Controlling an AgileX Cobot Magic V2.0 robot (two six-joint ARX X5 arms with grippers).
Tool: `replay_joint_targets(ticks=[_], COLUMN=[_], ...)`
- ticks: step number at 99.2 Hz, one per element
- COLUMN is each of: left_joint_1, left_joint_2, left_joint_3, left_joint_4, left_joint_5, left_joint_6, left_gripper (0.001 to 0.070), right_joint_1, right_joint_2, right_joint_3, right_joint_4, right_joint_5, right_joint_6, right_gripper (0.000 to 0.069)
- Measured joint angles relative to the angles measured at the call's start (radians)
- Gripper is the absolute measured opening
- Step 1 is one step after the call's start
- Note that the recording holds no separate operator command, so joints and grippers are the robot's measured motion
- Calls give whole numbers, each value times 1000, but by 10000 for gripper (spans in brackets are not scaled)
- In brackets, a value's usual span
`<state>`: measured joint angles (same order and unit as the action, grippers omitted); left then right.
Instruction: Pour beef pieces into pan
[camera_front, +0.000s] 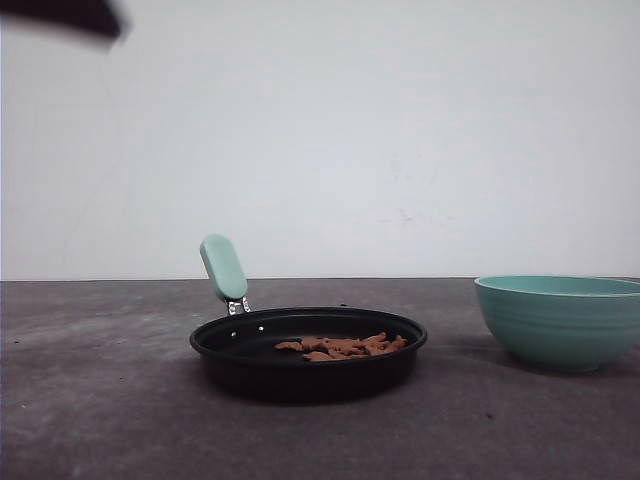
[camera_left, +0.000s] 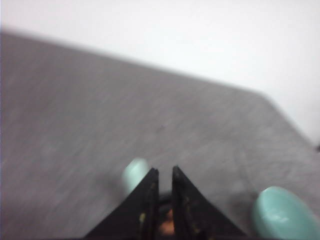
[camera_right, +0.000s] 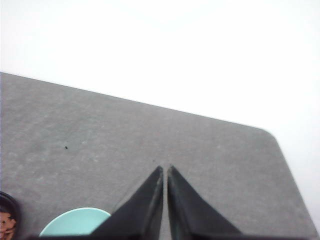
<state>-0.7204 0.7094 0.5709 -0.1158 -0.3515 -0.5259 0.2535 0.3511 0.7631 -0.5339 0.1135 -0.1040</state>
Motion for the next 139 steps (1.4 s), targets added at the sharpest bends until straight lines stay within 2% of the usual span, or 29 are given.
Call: replay_joint_targets(ticks=[16, 27, 90, 119, 128, 139], left_joint_1=[0, 0, 0, 0, 0, 0], left_joint_2=[-67, -79, -81, -81, -81, -81], left_joint_3=[-20, -19, -19, -19, -19, -19], left_joint_4=[-3, -4, -6, -6, -6, -7], left_joint_5=[-69, -87, -87, -87, -87, -88], left_joint_6=[-40, -44, -44, -44, -44, -44], left_gripper=[20, 20, 20, 20, 20, 20], right_joint_1=[0, 0, 0, -10, -49, -84], right_joint_2=[1, 1, 1, -42, -83, -150], right_joint_3=[-1, -1, -1, -10, -58, -212], right_joint_4=[0, 0, 7, -159, -167, -91], right_joint_5=[-8, -8, -7, 177, 179, 157], right_joint_6=[-20, -23, -23, -19, -24, -30], right_gripper=[11, 11, 11, 11, 11, 11])
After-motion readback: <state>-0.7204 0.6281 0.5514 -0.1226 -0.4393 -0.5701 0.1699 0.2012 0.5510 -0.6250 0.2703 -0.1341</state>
